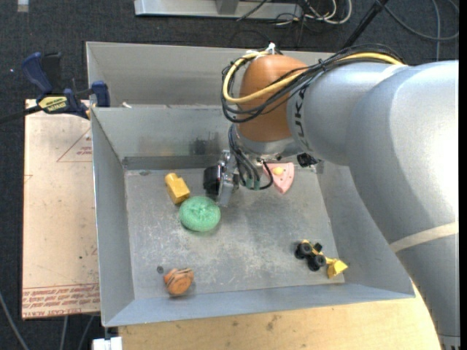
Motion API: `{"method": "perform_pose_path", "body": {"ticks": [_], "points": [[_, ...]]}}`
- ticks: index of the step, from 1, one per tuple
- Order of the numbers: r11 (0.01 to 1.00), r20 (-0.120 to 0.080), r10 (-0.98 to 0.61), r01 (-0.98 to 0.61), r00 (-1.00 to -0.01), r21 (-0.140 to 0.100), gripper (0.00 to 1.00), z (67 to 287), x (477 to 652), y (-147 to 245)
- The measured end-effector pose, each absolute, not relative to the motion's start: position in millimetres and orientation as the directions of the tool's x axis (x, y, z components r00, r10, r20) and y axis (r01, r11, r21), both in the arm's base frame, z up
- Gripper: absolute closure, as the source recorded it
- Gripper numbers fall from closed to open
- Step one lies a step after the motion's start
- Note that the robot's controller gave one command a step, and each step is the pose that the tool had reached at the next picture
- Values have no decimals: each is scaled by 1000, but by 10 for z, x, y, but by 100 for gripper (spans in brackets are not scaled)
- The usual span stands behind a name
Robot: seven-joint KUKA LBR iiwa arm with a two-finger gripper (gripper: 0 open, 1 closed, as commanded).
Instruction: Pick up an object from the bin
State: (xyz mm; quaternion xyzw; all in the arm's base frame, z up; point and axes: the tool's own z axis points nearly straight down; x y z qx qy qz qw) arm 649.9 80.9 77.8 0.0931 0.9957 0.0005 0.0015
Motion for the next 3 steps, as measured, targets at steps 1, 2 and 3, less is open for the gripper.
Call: {"method": "perform_pose_path", "body": {"ticks": [1,2,3], "points": [[987,-2,163,163,-987,1,100,2863,6204,691],[987,-4,162,162,-987,1,100,2892,6195,682],[991,-3,132,132,-991,0,100,2831,6124,1216]]}}
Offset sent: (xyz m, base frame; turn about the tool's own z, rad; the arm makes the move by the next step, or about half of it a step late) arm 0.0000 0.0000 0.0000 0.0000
